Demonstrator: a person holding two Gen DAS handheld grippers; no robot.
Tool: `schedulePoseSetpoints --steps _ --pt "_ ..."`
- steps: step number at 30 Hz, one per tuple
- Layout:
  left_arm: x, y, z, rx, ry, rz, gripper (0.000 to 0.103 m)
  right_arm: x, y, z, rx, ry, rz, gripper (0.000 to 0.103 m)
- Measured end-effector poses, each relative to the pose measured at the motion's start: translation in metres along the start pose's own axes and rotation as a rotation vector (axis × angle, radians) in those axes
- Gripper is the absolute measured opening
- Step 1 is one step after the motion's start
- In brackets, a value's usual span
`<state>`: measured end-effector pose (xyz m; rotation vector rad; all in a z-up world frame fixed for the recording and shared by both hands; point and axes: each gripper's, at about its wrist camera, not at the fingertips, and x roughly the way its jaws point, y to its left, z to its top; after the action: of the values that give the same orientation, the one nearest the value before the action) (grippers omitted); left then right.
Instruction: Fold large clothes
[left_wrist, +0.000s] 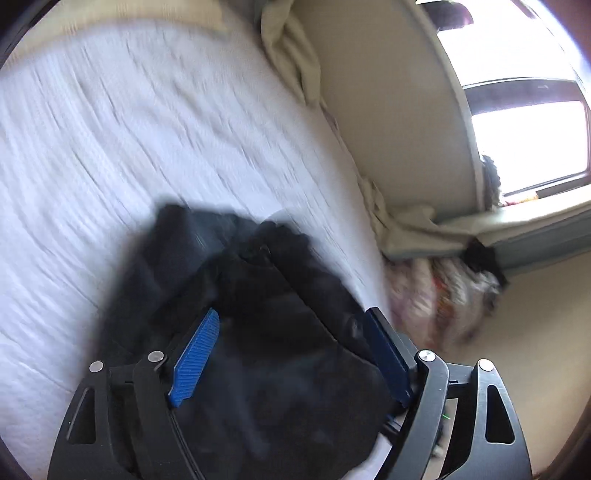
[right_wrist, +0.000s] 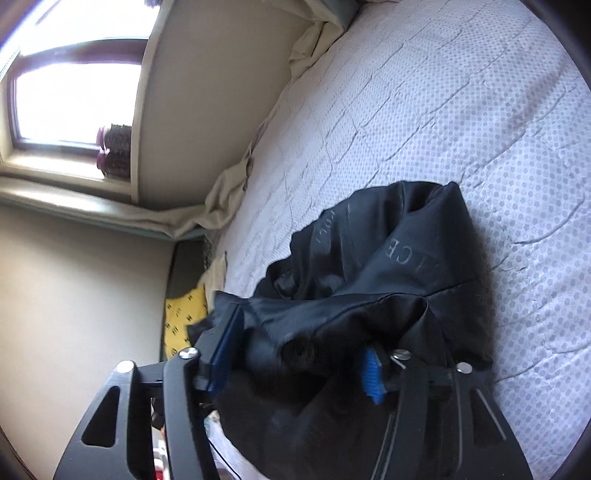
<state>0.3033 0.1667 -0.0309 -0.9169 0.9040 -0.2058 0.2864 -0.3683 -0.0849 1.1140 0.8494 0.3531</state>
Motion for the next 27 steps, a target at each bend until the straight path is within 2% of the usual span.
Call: schedulePoseSetpoints --steps 3,5,8,10,13,15,17,18,19,21,22,24,27 --pt "-0.025 -0.012 0.000 0.068 -0.131 0.120 0.085 -0.010 0.005 -0.001 0.021 -0.033 0.022 0.062" --pt "-0.035 -0.029 -0.008 0.146 -0.184 0.154 0.085 -0.021 0.012 -0.002 0.008 -0.074 0.021 0.063" --pt "-0.034 -0.060 -0.031 0.297 -0.201 0.183 0.085 -0.041 0.027 -0.005 -0.037 -0.157 0.010 0.063" --pt "-0.025 -0.085 -0.055 0.414 -0.187 0.193 0.085 -0.051 0.049 -0.011 -0.151 -0.208 -0.039 0.063" --pt "-0.001 -0.121 -0.102 0.608 -0.135 0.213 0.087 -0.039 0.102 -0.044 -0.490 -0.235 -0.298 0.061" --pt "0.023 -0.134 -0.127 0.706 -0.073 0.248 0.088 -0.010 0.134 -0.085 -0.769 -0.227 -0.497 0.050" --pt "0.054 -0.132 -0.146 0.782 -0.005 0.329 0.088 0.012 0.143 -0.114 -0.927 -0.204 -0.601 0.034" --pt "0.063 -0.128 -0.149 0.795 0.005 0.373 0.088 0.030 0.142 -0.127 -1.001 -0.182 -0.687 0.030" --pt "0.076 -0.119 -0.149 0.797 0.012 0.449 0.087 0.039 0.137 -0.131 -1.024 -0.173 -0.739 0.024" --pt "0.086 -0.101 -0.143 0.777 0.015 0.519 0.087 0.059 0.115 -0.128 -1.037 -0.155 -0.883 0.023" --pt "0.090 -0.091 -0.137 0.748 0.024 0.538 0.088 0.064 0.107 -0.124 -1.024 -0.138 -0.907 0.023" --pt "0.094 -0.079 -0.130 0.716 0.037 0.547 0.088 0.071 0.083 -0.108 -0.940 -0.084 -0.911 0.023" --pt "0.097 -0.065 -0.123 0.691 0.052 0.554 0.088 0.073 0.056 -0.095 -0.841 -0.043 -0.864 0.023"
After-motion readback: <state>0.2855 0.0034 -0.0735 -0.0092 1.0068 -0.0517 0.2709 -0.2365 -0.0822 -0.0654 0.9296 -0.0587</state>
